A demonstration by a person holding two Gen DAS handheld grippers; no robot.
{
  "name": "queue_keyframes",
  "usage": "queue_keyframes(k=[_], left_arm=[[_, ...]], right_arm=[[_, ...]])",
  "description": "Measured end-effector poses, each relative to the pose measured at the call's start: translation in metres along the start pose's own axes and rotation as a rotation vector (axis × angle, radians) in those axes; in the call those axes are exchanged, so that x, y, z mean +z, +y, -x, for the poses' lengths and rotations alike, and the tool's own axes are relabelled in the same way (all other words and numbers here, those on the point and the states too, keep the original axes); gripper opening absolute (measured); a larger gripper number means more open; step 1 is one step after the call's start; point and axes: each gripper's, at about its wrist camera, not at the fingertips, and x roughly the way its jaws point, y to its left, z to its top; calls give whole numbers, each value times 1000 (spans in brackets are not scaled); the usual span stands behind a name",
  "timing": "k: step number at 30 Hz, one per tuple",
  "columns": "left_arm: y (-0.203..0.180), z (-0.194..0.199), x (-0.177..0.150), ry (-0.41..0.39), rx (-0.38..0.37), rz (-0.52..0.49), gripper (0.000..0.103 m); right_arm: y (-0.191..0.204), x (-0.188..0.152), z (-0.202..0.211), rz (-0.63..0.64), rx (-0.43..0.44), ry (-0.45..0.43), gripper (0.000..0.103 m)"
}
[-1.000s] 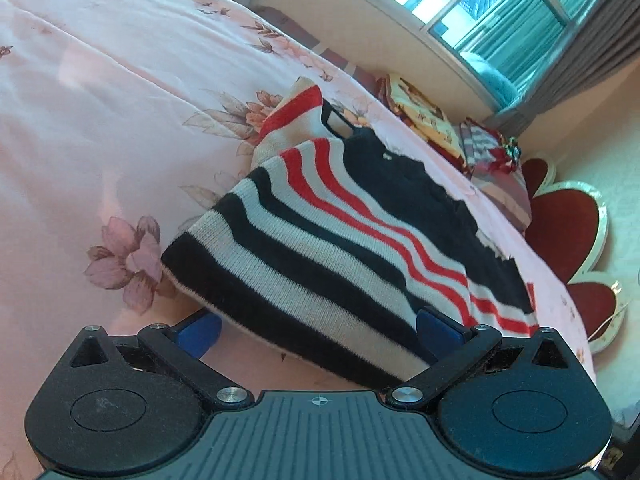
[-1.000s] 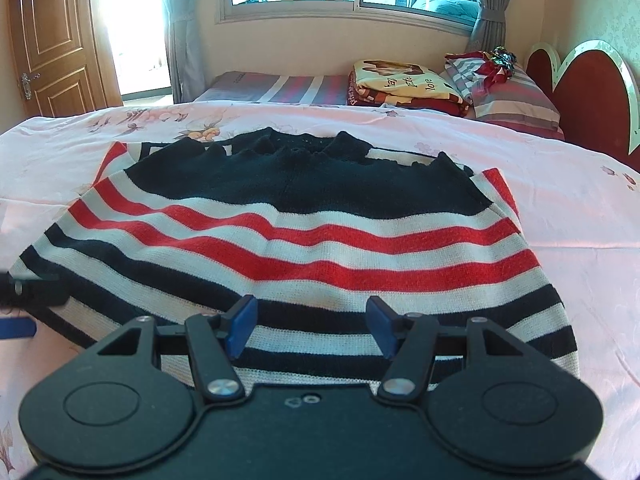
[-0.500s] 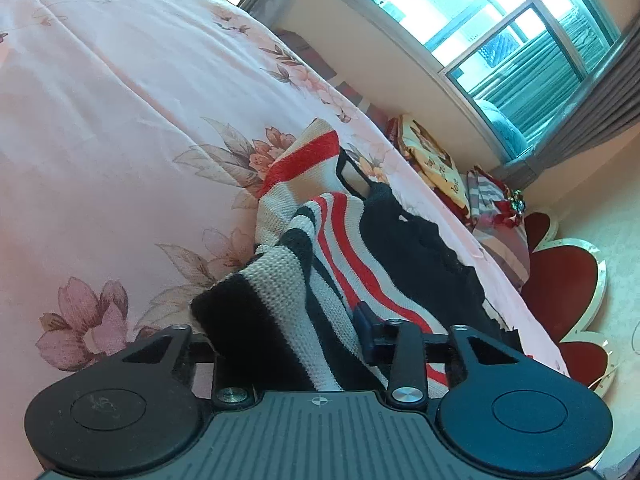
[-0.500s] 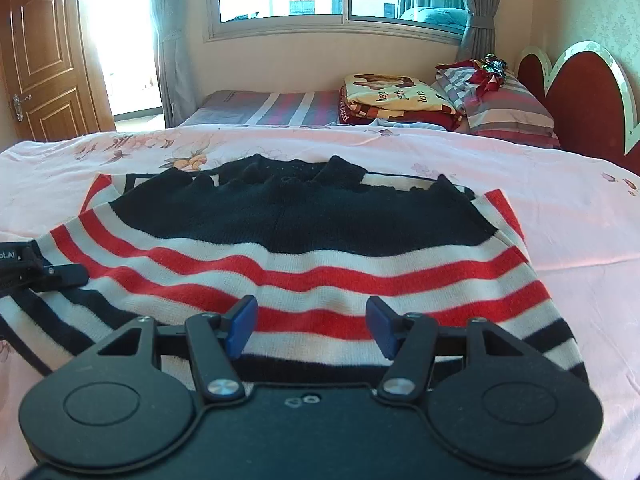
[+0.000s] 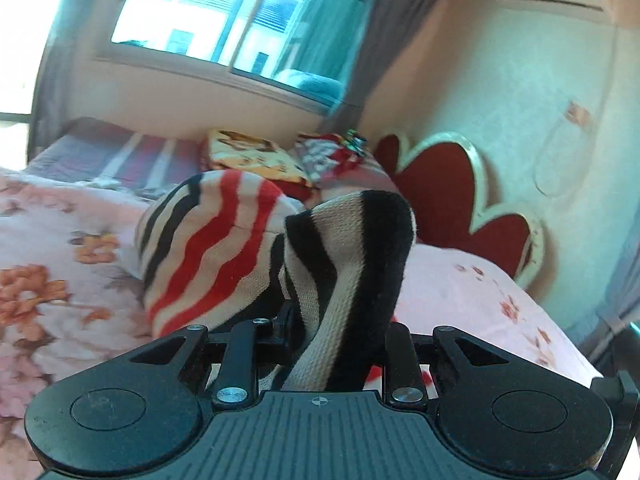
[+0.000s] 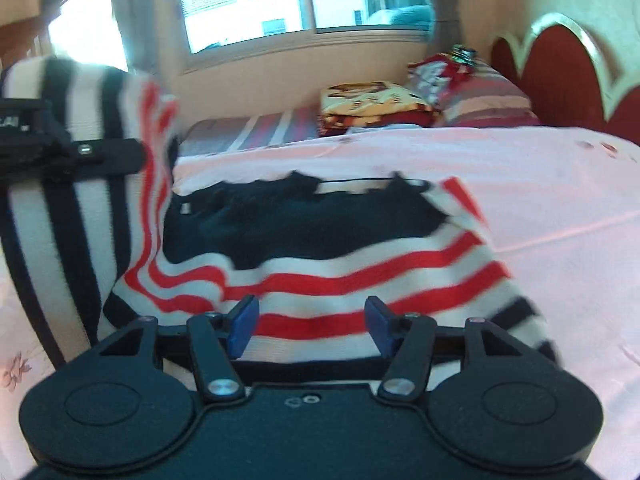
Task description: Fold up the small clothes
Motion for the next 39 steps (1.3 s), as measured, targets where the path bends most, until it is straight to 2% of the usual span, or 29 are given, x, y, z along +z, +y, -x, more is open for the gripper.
queue_keyframes(k=[3,5,6,7,8,9,10,11,14,15,19,21,23,25,28,29,31,32,35,39], left_arm=[[-45,-34,-20,118,-68,-99,25],[-65,-56,-37,215,-49,-160,25],[-71,-61,-43,233,-22,-198,29],[-75,-62,-46,237,-9,-229,41],[-80,-57,-45,238,-27,-239,52],[-82,-49,-42,237,-59,-227,75],[-84,-41,-38,228,-78,-214,89],[-88,-30,-34,206,-86,-206,91],[-84,1,-23,161,-100,-174,92],[-79,9,-18,139,-83,-161,92],[-27,22,-15,87,86,-81,92],[-2,19,-16,94,176,-37,92],[15,9,-24,119,233,-19,92],[22,-6,-38,169,242,-24,92],[20,-14,-49,177,226,-17,92],[18,-18,-52,182,224,-9,92],[19,-21,-55,185,228,-2,92],[18,-22,-56,188,228,-10,92],[13,-20,-56,176,230,-55,93],[-1,-10,-47,129,198,-92,93]], right_arm=[[-39,-8,12,-55,-66,18,57],[-60,-15,19,-87,-80,40,57],[-66,-18,21,-93,-76,49,56],[-71,-22,26,-88,-90,52,58],[-74,-24,29,-85,-92,56,58],[-78,-26,32,-90,-84,58,58],[-82,-26,35,-102,-75,58,58],[-86,-27,38,-115,-72,58,58],[-96,-24,49,-161,-57,43,58],[-100,-20,53,-179,-43,32,58],[-99,-4,70,-224,56,-13,60],[-92,3,69,-232,121,-6,73],[-85,7,57,-257,182,23,76],[-82,10,37,-302,209,69,76],[-83,11,1,-418,232,152,68],[-85,11,-9,-454,233,169,62],[-84,13,-22,-460,218,161,48],[-81,14,-26,-438,203,151,31],[-74,18,-15,-370,202,89,23],[-72,24,30,-228,212,-73,21]])
